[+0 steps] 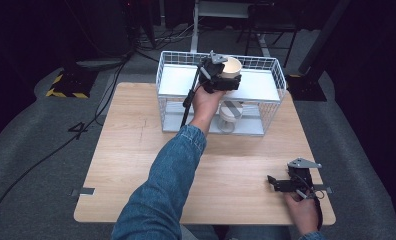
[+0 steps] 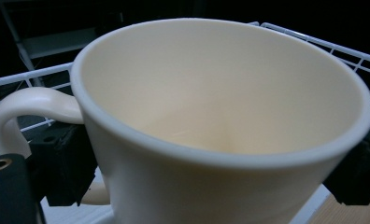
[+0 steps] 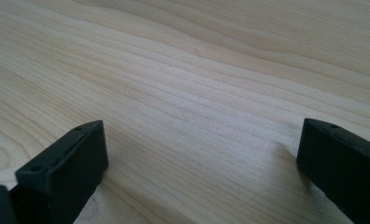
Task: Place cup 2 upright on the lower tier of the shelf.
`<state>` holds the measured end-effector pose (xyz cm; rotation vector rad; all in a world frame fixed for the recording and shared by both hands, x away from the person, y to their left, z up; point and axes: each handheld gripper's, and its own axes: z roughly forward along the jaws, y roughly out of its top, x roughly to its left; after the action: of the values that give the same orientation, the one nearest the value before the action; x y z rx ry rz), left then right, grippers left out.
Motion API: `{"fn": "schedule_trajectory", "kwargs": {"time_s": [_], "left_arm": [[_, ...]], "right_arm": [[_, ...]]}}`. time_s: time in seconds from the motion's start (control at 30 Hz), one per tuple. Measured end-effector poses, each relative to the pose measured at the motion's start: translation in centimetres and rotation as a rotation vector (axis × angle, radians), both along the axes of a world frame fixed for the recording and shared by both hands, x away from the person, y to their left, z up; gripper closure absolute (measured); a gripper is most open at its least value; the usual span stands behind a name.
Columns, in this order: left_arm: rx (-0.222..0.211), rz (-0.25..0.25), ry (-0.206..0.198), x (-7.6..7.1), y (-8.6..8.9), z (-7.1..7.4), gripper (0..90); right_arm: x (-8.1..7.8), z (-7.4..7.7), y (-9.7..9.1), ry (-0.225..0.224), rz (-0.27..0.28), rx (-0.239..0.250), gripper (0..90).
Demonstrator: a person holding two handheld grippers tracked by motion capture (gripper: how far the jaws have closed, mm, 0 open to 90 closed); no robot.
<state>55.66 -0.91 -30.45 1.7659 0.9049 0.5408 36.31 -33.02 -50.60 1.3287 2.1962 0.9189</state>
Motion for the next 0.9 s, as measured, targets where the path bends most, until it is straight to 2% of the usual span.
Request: {"fn": "schedule_trajectory", "kwargs": {"time_s": [0.33,0.47,0.57,0.67,0.9], "left_arm": [[0.003,0.016,0.015,-0.1,-0.1,0.1,6.9],[0.014,0.043,0.018,-0.1,-0.1,0.1,0.1],[0.002,0.039,0.022,-0.3,0.0,0.0,0.0],[0.004,0.036,0.009,-0.6,0.1,0.1,0.0],[0.002,0.03,0.003,-1.5,0.9,0.8,0.0]], "right_arm": [[0.0,0.0,0.0,0.0,0.0,0.0,2.0],[0.0,0.0,0.0,0.0,0.0,0.0,2.0],[0.0,0.0,0.0,-0.001,0.001,0.0,2.0],[0.0,0.0,0.0,-0.001,0.001,-0.001,2.0],[0.0,0.0,0.0,-0.001,0.001,-0.001,2.0]]}}
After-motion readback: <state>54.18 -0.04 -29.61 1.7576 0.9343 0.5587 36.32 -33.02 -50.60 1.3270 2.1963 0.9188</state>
